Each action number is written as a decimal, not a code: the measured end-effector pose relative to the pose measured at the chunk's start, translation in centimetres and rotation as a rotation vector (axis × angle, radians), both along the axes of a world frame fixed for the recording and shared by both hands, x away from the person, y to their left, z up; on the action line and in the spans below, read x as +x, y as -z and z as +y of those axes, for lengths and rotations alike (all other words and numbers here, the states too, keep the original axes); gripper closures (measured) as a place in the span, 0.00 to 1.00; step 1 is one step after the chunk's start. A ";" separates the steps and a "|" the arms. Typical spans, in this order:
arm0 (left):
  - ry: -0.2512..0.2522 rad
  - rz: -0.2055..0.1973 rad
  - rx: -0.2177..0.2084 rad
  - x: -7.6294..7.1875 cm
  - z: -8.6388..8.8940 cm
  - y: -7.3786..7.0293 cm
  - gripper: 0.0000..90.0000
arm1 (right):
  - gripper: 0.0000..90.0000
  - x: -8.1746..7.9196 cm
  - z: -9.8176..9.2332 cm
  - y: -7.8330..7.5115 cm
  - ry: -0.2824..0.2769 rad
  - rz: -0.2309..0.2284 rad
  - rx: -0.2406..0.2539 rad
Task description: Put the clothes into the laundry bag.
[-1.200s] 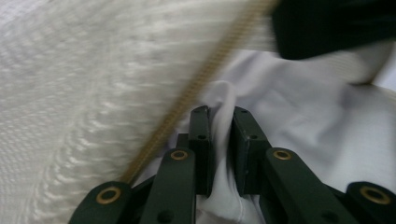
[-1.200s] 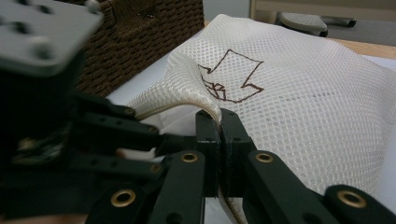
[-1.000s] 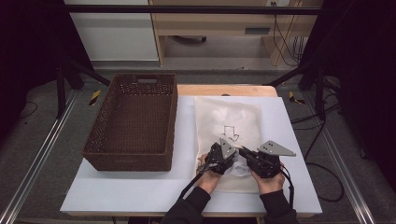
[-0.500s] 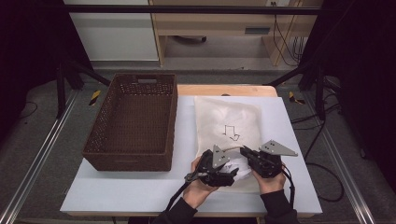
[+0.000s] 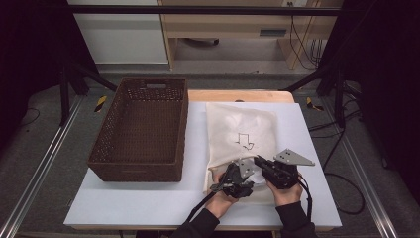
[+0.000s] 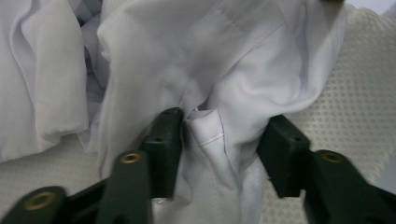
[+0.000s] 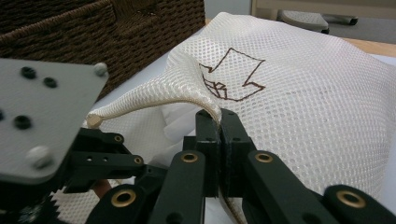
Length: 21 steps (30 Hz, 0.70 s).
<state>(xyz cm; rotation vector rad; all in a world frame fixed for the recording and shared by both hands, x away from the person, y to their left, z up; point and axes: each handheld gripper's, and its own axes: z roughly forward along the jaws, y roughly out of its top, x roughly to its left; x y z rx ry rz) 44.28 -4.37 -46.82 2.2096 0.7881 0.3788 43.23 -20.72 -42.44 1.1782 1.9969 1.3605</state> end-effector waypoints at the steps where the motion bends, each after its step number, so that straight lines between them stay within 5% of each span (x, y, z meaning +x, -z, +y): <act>1: -0.001 -0.006 0.001 0.1 -0.1 0.0 0.63 | 0.98 0.0 0.0 0.0 -0.001 -0.001 -0.003; 7: -0.037 -0.054 -0.010 1.1 -0.3 -1.1 0.83 | 0.98 0.0 0.0 -0.1 -0.002 -0.002 0.000; 10: -0.054 -0.065 -0.023 1.6 -0.4 -1.2 0.83 | 0.98 0.0 -0.1 -0.1 -0.003 -0.004 0.000; 11: -0.074 -0.109 -0.021 2.2 -0.8 -0.5 0.83 | 0.98 0.0 -0.1 -0.1 -0.001 -0.002 0.002; 15: -0.085 -0.145 -0.030 3.2 -1.1 0.6 0.82 | 0.98 0.0 -0.2 0.0 0.009 0.003 -0.004; 21: -0.084 -0.134 -0.028 3.3 -0.8 0.5 0.71 | 0.98 0.2 -0.3 0.2 0.015 0.014 -0.004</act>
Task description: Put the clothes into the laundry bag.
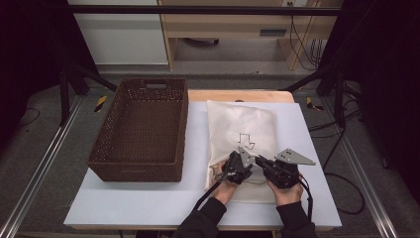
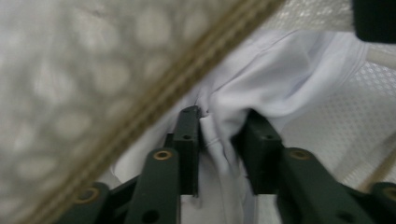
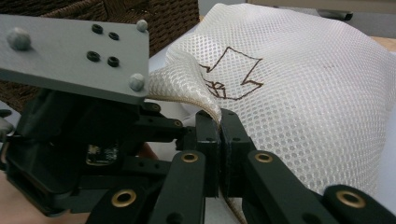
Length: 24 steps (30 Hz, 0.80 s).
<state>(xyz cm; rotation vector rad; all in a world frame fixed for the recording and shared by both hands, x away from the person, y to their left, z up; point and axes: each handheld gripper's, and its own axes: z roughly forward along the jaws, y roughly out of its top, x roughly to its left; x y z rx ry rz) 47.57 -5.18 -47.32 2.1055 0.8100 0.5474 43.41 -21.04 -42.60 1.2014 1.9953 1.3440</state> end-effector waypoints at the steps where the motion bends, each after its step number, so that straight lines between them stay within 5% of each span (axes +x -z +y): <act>1: 0.001 0.017 -0.002 -0.3 0.2 -0.3 0.66 | 0.98 0.0 0.0 0.0 0.003 -0.001 0.004; 2: 0.006 0.029 -0.010 -0.5 0.4 -0.5 0.56 | 0.98 0.0 -0.1 0.0 0.003 -0.001 0.005; 5: 0.048 0.040 -0.024 -2.5 1.9 -1.6 0.48 | 0.98 0.0 -0.1 -0.1 0.002 -0.004 0.007; 9: 0.063 0.032 -0.040 -3.7 2.9 -2.1 0.46 | 0.98 0.0 0.0 0.0 0.003 -0.004 0.003; 15: 0.040 0.118 -0.006 -2.6 1.7 0.2 0.74 | 0.98 0.0 0.0 0.0 0.003 -0.005 0.002; 24: 0.009 0.094 0.048 -0.5 0.2 0.7 0.90 | 0.98 0.0 -0.1 0.0 0.000 0.000 0.009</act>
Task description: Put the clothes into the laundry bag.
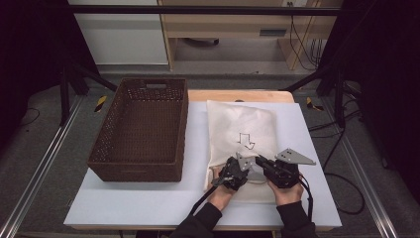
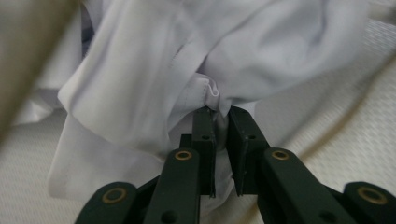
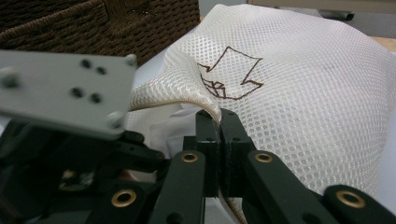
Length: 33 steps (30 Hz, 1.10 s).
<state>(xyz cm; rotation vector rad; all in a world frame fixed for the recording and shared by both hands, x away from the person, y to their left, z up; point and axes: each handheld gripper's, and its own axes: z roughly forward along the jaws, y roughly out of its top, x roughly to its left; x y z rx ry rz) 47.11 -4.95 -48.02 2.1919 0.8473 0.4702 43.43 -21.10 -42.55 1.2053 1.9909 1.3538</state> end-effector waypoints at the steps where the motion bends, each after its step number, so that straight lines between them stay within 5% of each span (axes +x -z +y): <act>1: -0.007 -0.007 0.011 0.3 -0.3 0.0 0.91 | 0.98 0.0 0.0 0.0 0.003 0.000 0.002; 3: -0.034 -0.048 0.049 0.8 -1.3 0.1 0.91 | 0.98 0.1 -0.1 0.0 0.007 0.002 -0.001; 5: -0.046 -0.070 0.034 1.2 -1.4 0.4 0.90 | 0.98 0.1 -0.1 0.0 0.014 0.003 0.000; 9: -0.049 -0.058 0.023 1.2 -1.3 0.4 0.86 | 0.98 0.1 -0.1 0.1 0.010 0.005 -0.001; 12: -0.028 -0.014 -0.024 0.2 -0.5 -0.3 0.78 | 0.98 0.1 -0.2 0.2 0.008 0.002 -0.007; 15: 0.012 -0.018 -0.097 -2.3 1.8 -1.5 0.70 | 0.98 0.0 -0.3 0.1 0.009 0.000 0.000; 20: 0.035 -0.061 -0.153 -4.6 4.4 -3.6 0.64 | 0.97 -0.1 -0.3 0.0 0.008 -0.004 -0.004; 23: 0.009 -0.110 -0.148 -5.6 6.8 -5.2 0.58 | 0.96 -0.3 -0.3 0.0 0.007 0.001 -0.005; 30: -0.048 -0.104 -0.174 -5.5 9.9 -5.6 0.51 | 0.89 -0.7 -0.4 0.4 -0.014 0.021 -0.007; 33: -0.058 -0.097 -0.174 -5.4 10.9 -5.0 0.44 | 0.74 -0.9 -0.3 0.8 -0.037 0.035 -0.018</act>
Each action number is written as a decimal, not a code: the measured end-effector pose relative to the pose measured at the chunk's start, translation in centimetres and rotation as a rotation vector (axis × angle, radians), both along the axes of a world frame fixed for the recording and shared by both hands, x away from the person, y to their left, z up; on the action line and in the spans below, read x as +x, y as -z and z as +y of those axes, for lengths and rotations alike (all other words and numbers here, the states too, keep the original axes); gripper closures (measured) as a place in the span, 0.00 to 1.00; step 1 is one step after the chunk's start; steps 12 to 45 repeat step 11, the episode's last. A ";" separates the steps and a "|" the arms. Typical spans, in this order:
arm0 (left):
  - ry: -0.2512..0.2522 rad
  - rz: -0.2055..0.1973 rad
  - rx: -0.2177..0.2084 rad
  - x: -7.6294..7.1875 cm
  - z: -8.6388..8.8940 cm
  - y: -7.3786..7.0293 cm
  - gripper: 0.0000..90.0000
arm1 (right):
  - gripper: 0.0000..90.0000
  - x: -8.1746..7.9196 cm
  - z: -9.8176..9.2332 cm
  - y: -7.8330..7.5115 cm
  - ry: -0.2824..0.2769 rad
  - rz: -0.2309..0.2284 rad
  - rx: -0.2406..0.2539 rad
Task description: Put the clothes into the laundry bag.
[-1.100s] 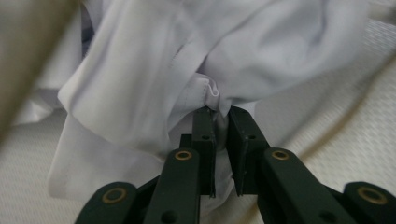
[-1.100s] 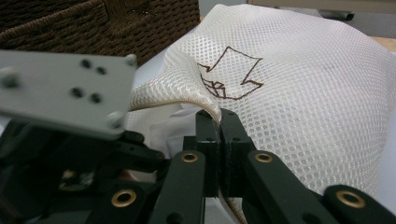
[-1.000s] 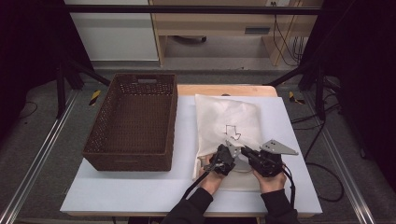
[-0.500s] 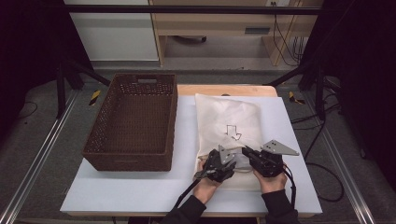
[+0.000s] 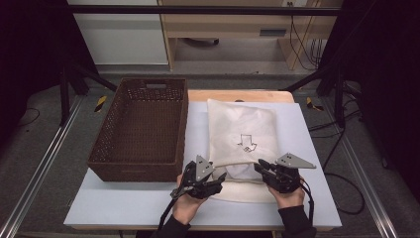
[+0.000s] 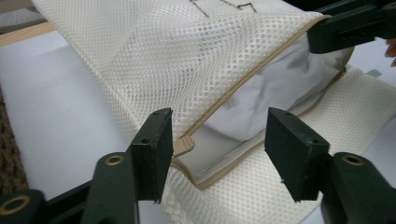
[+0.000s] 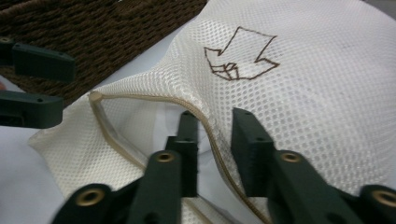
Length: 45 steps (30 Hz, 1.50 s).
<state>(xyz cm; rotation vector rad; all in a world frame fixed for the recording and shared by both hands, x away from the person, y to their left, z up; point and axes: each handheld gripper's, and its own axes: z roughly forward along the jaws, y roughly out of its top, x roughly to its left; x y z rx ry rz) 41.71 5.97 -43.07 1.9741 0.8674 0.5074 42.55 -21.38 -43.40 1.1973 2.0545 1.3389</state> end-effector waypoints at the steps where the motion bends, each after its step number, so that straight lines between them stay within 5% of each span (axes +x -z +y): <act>1: 0.000 0.005 -0.006 0.0 0.2 0.2 0.43 | 0.67 -0.1 0.1 0.1 -0.005 0.000 0.002; 6: -0.006 0.018 -0.012 -0.1 1.3 1.1 0.38 | 0.38 -1.0 0.2 0.0 -0.015 -0.040 -0.006; 11: -0.016 0.015 -0.031 -0.4 2.2 1.3 0.37 | 0.30 -1.5 -0.5 -0.7 0.019 -0.089 0.013; 45: -0.016 0.015 -0.031 -0.4 2.2 1.3 0.37 | 0.30 -1.5 -0.5 -0.7 0.019 -0.089 0.013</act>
